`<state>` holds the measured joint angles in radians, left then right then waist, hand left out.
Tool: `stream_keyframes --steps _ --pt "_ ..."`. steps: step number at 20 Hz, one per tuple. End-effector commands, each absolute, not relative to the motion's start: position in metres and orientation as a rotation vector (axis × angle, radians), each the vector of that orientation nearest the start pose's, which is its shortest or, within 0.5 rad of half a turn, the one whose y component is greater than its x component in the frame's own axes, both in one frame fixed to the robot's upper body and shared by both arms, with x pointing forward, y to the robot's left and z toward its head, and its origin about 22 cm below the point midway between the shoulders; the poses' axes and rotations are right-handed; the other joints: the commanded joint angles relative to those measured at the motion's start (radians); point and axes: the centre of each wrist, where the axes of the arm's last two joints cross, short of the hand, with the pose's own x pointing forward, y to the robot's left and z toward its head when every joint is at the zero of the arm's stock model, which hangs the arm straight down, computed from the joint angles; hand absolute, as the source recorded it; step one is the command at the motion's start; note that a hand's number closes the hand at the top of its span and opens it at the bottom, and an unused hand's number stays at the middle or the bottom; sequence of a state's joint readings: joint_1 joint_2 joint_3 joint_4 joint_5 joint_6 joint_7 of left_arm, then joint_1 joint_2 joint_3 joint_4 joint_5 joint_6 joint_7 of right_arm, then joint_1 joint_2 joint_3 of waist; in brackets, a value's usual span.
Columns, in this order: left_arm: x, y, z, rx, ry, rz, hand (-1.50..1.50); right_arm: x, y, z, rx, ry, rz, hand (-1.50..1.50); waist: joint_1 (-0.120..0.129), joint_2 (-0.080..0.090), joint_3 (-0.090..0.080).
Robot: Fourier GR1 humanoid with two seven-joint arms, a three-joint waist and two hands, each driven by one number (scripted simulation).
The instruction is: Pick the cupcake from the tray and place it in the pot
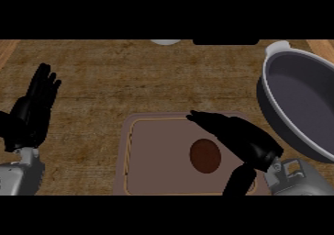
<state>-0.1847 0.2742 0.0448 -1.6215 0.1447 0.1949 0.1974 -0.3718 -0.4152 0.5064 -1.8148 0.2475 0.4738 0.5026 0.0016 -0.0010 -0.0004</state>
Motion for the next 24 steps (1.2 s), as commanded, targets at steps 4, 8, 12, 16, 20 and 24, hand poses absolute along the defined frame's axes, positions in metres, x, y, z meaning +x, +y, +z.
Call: stream_keyframes --steps 4,8,12,16,20,24 --pt "0.289 0.289 0.094 0.208 -1.614 0.063 0.0 0.249 -0.154 0.107 -0.25 -1.224 1.428 -1.5 -0.003 0.001 0.0" --pt "0.282 0.284 0.08 0.197 -1.612 0.057 0.0 0.266 -0.149 0.099 -0.3 -1.169 1.438 -1.5 0.0 0.001 0.0" --pt "0.285 0.278 0.089 0.207 -1.618 0.068 0.0 0.26 -0.154 0.088 -0.284 -1.187 1.439 -1.5 -0.001 0.001 0.0" --pt "0.295 0.29 0.105 0.203 -1.604 0.067 0.0 0.262 -0.135 0.078 -0.284 -1.202 1.424 -1.5 0.0 0.001 0.0" --pt "0.292 0.277 0.09 0.198 -1.607 0.054 0.0 0.268 -0.139 0.046 -0.321 -1.176 1.446 -1.5 0.001 0.002 0.001" --pt "0.287 0.28 0.077 0.214 -1.621 0.073 0.0 0.251 -0.141 0.039 -0.339 -1.171 1.425 -1.5 -0.002 0.001 0.0"
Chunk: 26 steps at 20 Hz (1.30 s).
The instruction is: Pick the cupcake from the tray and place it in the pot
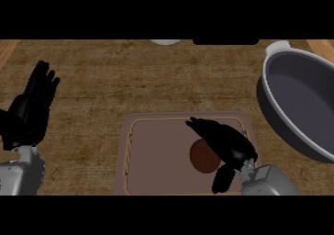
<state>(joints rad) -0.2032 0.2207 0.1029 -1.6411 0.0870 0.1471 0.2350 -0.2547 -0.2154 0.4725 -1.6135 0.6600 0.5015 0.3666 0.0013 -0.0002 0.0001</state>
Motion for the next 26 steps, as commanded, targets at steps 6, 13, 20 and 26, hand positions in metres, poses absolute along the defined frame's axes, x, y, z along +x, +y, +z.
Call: stream_keyframes --steps 6,13,20,26 --pt "0.276 0.282 0.079 0.179 -1.602 0.073 0.0 0.263 -0.145 0.056 -0.284 -1.202 1.581 1.5 -0.001 -0.001 0.0" --pt "0.286 0.286 0.09 0.19 -1.606 0.072 0.0 0.267 -0.134 0.021 -0.3 -1.253 1.574 1.5 0.0 0.0 0.0" --pt "0.284 0.294 0.078 0.231 -1.604 0.094 0.0 0.159 -0.139 0.045 -0.227 -1.29 1.629 1.5 -0.037 -0.008 -0.001" --pt "0.273 0.281 0.072 0.21 -1.599 0.073 0.0 0.095 -0.149 0.032 -0.279 -1.329 1.614 1.5 -0.011 -0.002 0.0"
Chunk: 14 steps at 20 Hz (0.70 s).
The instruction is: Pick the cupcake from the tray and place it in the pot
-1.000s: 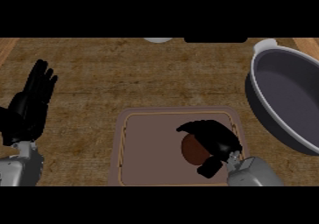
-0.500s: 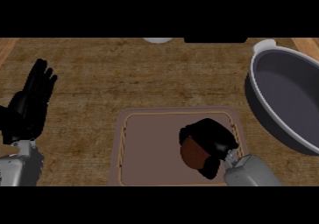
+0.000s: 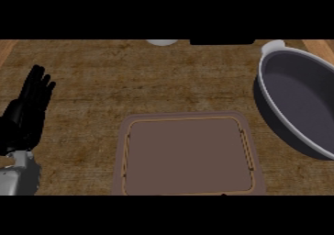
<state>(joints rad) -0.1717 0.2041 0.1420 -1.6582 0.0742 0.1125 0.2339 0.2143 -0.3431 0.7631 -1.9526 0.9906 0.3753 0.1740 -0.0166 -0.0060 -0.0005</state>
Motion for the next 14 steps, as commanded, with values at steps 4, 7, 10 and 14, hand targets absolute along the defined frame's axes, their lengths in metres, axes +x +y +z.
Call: stream_keyframes --steps 4,7,10,14 --pt "0.285 0.268 0.077 0.202 -1.604 0.072 0.0 0.082 -0.162 0.073 -0.309 -1.417 1.518 1.5 0.001 0.004 0.0" --pt "0.281 0.28 0.085 0.221 -1.596 0.084 0.0 0.085 -0.166 0.102 -0.399 -1.599 1.257 1.5 -0.011 0.002 0.001" --pt "0.271 0.292 0.069 0.225 -1.594 0.089 0.0 0.079 -0.182 0.127 -0.524 -1.688 1.098 1.5 -0.01 0.001 0.001" --pt "0.276 0.285 0.078 0.219 -1.601 0.073 0.0 0.083 -0.188 0.153 -0.666 -1.842 0.873 1.5 -0.012 0.001 0.001"
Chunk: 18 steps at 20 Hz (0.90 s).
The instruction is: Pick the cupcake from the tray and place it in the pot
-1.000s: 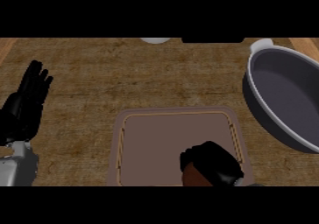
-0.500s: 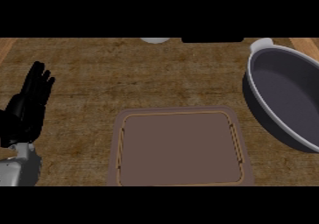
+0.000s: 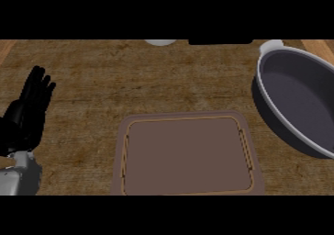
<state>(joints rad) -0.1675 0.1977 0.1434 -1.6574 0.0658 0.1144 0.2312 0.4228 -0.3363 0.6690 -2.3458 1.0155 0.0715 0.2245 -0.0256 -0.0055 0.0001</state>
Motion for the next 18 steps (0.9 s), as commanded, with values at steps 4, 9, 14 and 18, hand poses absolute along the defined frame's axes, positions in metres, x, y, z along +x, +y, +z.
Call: stream_keyframes --steps 4,9,14,18 --pt "0.282 0.288 0.079 0.214 -1.598 0.086 0.0 0.088 -0.202 0.16 -0.736 -1.878 0.737 1.5 -0.001 0.004 0.0" --pt "0.283 0.273 0.08 0.229 -1.631 0.091 0.0 0.101 -0.226 0.167 -0.792 -1.874 0.673 1.5 0.007 0.007 0.001" --pt "0.282 0.284 0.097 0.189 -1.618 0.068 0.0 0.131 -0.233 0.157 -0.777 -1.847 0.566 1.5 0.029 0.007 0.002" --pt "0.283 0.287 0.086 0.203 -1.618 0.074 0.0 0.158 -0.259 0.161 -0.782 -1.817 0.546 1.5 0.026 0.01 0.001"
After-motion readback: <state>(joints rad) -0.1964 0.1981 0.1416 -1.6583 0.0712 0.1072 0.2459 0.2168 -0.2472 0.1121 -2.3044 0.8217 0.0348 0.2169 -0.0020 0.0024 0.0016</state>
